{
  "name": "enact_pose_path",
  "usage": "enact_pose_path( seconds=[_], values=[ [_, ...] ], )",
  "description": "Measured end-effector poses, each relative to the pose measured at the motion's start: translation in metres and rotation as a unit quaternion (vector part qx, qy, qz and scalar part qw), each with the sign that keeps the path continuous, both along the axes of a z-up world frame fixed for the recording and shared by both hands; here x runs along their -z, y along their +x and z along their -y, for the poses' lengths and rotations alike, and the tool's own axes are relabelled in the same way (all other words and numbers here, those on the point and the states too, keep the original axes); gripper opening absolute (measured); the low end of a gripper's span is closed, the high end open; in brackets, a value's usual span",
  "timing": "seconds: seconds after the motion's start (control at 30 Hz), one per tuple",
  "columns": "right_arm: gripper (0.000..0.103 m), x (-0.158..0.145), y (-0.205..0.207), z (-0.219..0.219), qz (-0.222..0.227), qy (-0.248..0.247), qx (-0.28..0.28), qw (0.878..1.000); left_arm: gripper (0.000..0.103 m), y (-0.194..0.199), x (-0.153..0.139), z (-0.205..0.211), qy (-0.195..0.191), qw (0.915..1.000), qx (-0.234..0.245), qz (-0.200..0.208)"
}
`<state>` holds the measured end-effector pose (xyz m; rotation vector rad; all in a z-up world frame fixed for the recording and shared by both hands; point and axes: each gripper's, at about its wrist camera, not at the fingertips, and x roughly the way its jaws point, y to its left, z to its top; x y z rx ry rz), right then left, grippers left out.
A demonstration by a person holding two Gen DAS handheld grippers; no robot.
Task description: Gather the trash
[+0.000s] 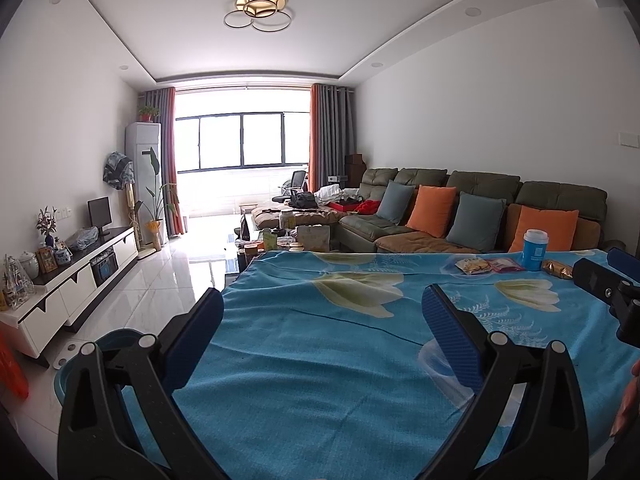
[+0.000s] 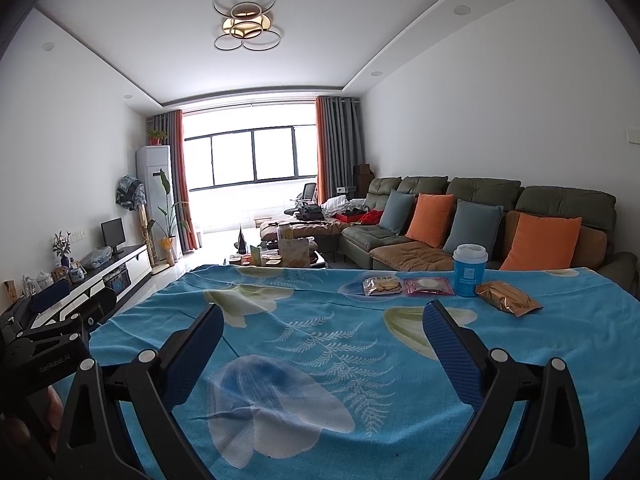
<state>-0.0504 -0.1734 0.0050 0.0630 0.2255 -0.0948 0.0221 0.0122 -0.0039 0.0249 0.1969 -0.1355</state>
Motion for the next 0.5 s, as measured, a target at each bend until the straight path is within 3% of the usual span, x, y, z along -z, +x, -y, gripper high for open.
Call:
enact_pose_path(
  seconds=[0.5],
  values=[
    [0.096, 0.0016, 0.0011, -0.0026, 0.001, 0.002, -0.006, 1.0, 0.097, 0.0044, 0.0011, -0.0005, 0.003, 1.0, -0.002, -0.001]
  ],
)
